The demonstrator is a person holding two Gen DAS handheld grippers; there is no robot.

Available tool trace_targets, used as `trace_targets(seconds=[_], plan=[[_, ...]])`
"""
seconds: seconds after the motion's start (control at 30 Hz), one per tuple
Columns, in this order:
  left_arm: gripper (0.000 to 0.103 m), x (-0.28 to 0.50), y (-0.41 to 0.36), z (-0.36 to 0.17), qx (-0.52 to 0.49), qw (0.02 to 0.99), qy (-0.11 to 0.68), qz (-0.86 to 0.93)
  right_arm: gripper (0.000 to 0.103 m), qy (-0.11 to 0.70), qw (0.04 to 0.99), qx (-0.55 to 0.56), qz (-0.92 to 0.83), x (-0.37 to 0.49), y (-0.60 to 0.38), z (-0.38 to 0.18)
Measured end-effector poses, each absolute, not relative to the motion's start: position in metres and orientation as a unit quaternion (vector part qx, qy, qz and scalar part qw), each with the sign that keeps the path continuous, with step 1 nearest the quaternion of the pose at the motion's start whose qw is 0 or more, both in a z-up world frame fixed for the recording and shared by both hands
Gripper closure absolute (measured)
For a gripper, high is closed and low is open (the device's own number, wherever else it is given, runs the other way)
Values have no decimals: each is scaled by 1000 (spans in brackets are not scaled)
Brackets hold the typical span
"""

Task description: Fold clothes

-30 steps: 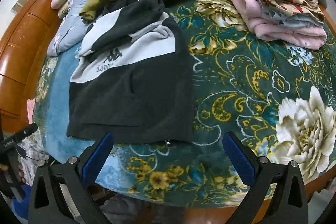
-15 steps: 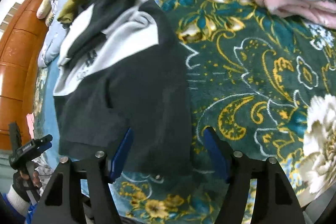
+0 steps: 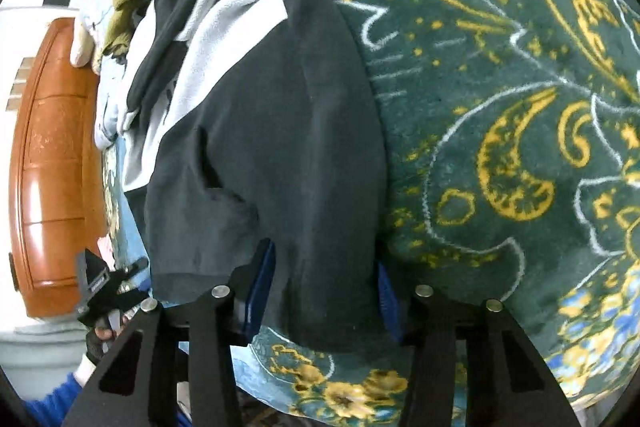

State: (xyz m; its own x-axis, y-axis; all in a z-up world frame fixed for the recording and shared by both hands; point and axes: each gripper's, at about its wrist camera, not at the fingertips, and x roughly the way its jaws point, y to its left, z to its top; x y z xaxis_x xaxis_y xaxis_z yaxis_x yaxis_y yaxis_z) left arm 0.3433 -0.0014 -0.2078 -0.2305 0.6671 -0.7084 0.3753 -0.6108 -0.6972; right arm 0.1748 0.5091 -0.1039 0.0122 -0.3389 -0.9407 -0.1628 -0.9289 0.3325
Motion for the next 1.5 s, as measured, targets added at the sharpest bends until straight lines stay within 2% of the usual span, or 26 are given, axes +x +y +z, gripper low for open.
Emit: trace_targets(seconds=[0.03, 0.07, 0.13, 0.27, 0.33, 0.4, 0.53, 0.67, 0.73, 0.77, 0.8, 0.93, 0.97, 1.0, 1.03, 1.27, 1.43, 1.47, 1.5], plan=[[34, 343, 0, -209, -611, 106, -428, 657, 80, -174, 55, 710, -680, 175, 513, -105], [34, 345, -1, -210, -608, 99, -442, 652, 83, -179, 45, 711, -679, 176, 518, -105], [32, 350, -4, -213, -598, 89, -470, 643, 83, -204, 37, 710, -673, 178, 526, -105], [31, 356, -3, -215, -591, 84, -487, 637, 79, -190, 35, 720, -667, 174, 517, -105], [20, 352, 6, -212, -596, 100, -467, 646, 79, -192, 33, 723, -663, 171, 517, -106], [3, 347, 19, -208, -595, 122, -449, 656, 79, -195, 35, 724, -661, 170, 518, -106], [4, 341, 39, -200, -618, 115, -395, 670, 80, -187, 37, 728, -659, 165, 517, -104], [19, 357, 21, -206, -589, 80, -482, 644, 85, -179, 37, 731, -657, 164, 517, -98], [34, 367, 10, -212, -577, 61, -519, 628, 87, -182, 39, 730, -657, 162, 516, -94], [50, 371, 9, -214, -584, 55, -512, 628, 87, -183, 39, 730, -658, 161, 517, -93], [56, 373, 11, -214, -587, 55, -506, 630, 87, -184, 40, 729, -658, 161, 517, -92], [57, 374, 16, -213, -598, 53, -491, 632, 87, -189, 41, 728, -658, 162, 521, -92], [67, 373, 19, -212, -603, 48, -482, 634, 87, -191, 40, 728, -658, 162, 522, -93], [88, 374, 22, -210, -611, 41, -467, 638, 87, -193, 39, 728, -657, 162, 523, -94], [91, 374, 24, -206, -619, 33, -451, 642, 87, -193, 37, 728, -657, 161, 523, -94], [97, 402, 46, -169, -641, 39, -391, 659, 92, -153, 26, 737, -658, 167, 511, -79], [98, 454, 49, -158, -660, 24, -383, 645, 93, -170, 19, 747, -642, 195, 520, -66], [103, 467, 48, -158, -671, 17, -378, 637, 93, -173, 17, 750, -639, 204, 522, -61], [103, 479, 47, -157, -682, 10, -373, 629, 93, -176, 15, 752, -635, 212, 524, -56]])
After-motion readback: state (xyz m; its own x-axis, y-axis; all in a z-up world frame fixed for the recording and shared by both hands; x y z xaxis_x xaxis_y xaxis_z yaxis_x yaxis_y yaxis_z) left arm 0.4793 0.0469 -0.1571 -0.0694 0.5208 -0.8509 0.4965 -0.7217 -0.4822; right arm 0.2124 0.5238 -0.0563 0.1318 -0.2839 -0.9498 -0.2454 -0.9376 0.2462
